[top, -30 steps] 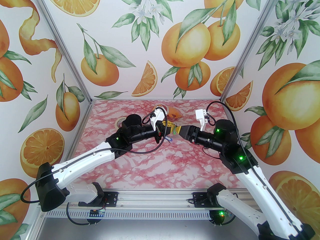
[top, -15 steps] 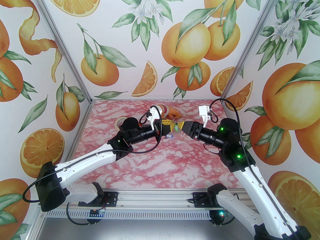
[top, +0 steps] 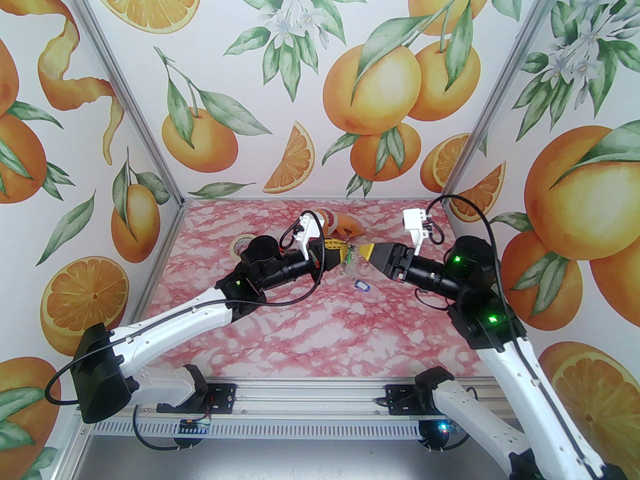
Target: Remove the keys from the keyring
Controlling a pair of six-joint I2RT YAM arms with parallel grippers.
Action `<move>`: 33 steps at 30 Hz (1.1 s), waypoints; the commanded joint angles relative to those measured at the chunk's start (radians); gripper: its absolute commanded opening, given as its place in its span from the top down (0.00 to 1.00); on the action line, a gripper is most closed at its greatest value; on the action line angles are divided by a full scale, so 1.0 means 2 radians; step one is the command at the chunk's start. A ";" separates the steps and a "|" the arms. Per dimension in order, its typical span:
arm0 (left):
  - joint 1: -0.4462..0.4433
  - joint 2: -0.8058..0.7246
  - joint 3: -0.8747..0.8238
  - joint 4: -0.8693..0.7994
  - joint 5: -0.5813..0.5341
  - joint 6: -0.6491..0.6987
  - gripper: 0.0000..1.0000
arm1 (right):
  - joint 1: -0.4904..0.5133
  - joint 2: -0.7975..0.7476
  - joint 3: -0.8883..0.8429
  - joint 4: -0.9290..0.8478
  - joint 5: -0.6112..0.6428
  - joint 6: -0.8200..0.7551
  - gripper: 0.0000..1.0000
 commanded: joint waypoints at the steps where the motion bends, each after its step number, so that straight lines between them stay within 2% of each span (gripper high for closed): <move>1: -0.005 -0.007 0.013 -0.006 -0.014 0.004 1.00 | 0.031 -0.004 0.005 -0.061 0.054 -0.016 0.50; 7: -0.009 -0.006 0.026 -0.029 -0.018 0.012 1.00 | 0.076 0.014 0.014 -0.083 0.117 -0.042 0.48; 16: -0.014 -0.016 0.027 -0.039 -0.018 0.014 1.00 | 0.072 0.033 -0.004 -0.035 0.142 -0.049 0.50; 22: -0.016 -0.020 0.028 -0.038 -0.015 0.013 1.00 | 0.053 0.029 -0.037 0.025 0.118 -0.031 0.58; 27: -0.017 -0.021 0.029 -0.038 -0.014 0.010 1.00 | 0.052 0.035 -0.035 -0.002 0.130 -0.063 0.61; 33: -0.020 -0.017 0.036 -0.034 -0.003 0.003 1.00 | 0.052 0.042 -0.052 0.050 0.107 -0.048 0.65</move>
